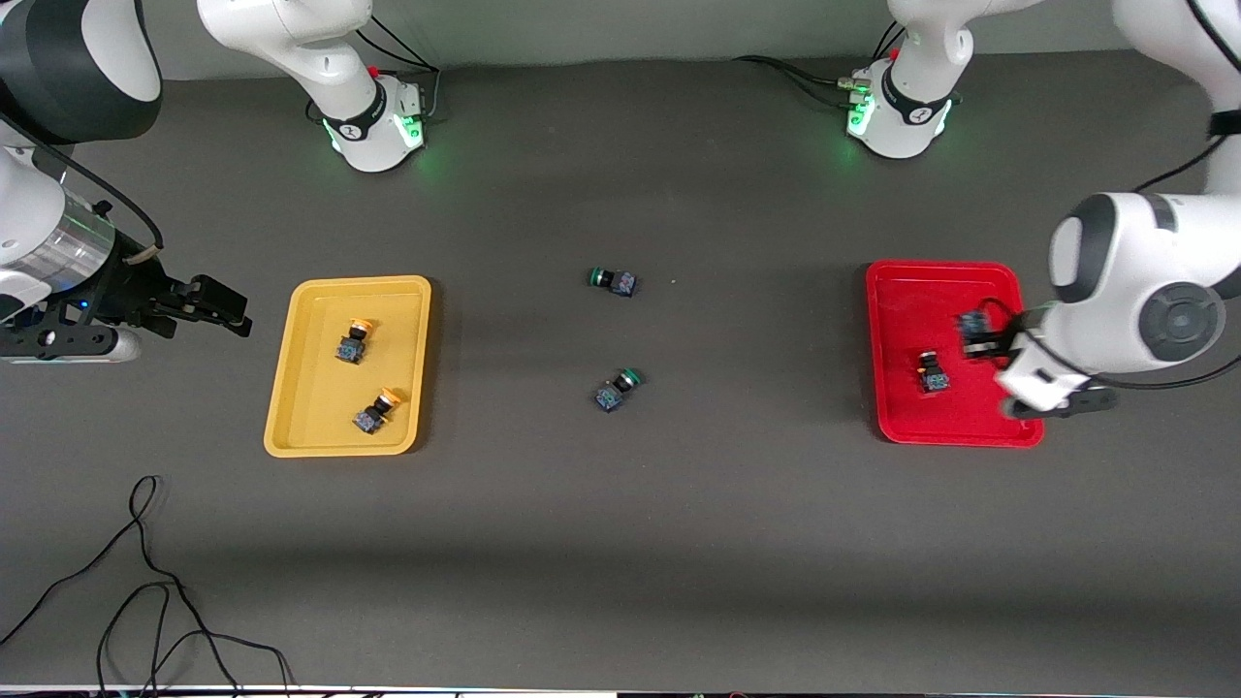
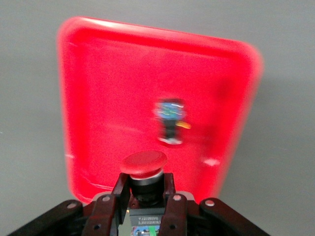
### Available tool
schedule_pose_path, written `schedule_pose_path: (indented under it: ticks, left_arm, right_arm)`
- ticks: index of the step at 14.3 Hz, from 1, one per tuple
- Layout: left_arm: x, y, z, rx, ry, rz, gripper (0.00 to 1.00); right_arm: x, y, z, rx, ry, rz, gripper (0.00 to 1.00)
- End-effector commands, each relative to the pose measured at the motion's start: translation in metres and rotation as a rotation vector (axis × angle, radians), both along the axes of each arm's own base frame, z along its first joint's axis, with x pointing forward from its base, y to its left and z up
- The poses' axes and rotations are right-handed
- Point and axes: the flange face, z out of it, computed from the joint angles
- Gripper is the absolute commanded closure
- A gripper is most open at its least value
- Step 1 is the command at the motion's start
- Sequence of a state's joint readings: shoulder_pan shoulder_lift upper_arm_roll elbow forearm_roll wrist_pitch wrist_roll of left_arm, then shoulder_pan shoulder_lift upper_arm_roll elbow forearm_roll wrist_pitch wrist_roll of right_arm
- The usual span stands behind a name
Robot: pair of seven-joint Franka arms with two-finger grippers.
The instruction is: Place red and yellow buttons in trays
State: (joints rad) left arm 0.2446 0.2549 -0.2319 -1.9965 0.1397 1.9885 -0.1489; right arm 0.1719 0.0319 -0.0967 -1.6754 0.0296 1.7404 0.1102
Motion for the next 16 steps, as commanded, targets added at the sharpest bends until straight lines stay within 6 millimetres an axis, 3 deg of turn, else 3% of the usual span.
schedule_pose_path:
  ticks: [1,3,4,5,8,10,13,16]
  left_arm:
    - [-0.029,0.021,-0.058,-0.006,-0.045,-0.113,1.0]
    - [-0.032,0.034,-0.086,-0.012,-0.055,-0.125,0.96]
    - [-0.031,0.034,-0.095,-0.006,-0.046,-0.143,0.37]
    - [-0.029,0.034,-0.095,-0.004,-0.046,-0.146,0.01]
    - [-0.02,0.043,-0.068,0.016,-0.052,-0.143,0.0]
    - [-0.007,0.049,-0.025,0.024,-0.03,-0.163,0.0]
    - [0.003,0.051,0.058,-0.005,-0.034,-0.157,0.0]
    - [-0.003,0.046,0.148,-0.066,-0.058,-0.167,0.0]
  right_arm:
    - [-0.003,0.001,0.003,-0.006,-0.006,0.022,0.0]
    - [-0.004,-0.001,0.004,-0.003,-0.013,0.02,0.0]
    - [-0.004,-0.001,0.005,-0.005,-0.015,0.022,0.0]
    - [-0.004,-0.002,0.005,-0.006,-0.015,0.02,0.0]
    - [-0.006,-0.003,0.011,-0.012,-0.026,0.02,0.0]
    - [-0.005,-0.004,0.015,-0.012,-0.034,0.018,0.0]
    - [-0.005,-0.003,0.015,-0.001,-0.035,0.015,0.0]
    - [-0.005,-0.001,0.017,0.013,-0.04,0.012,0.0]
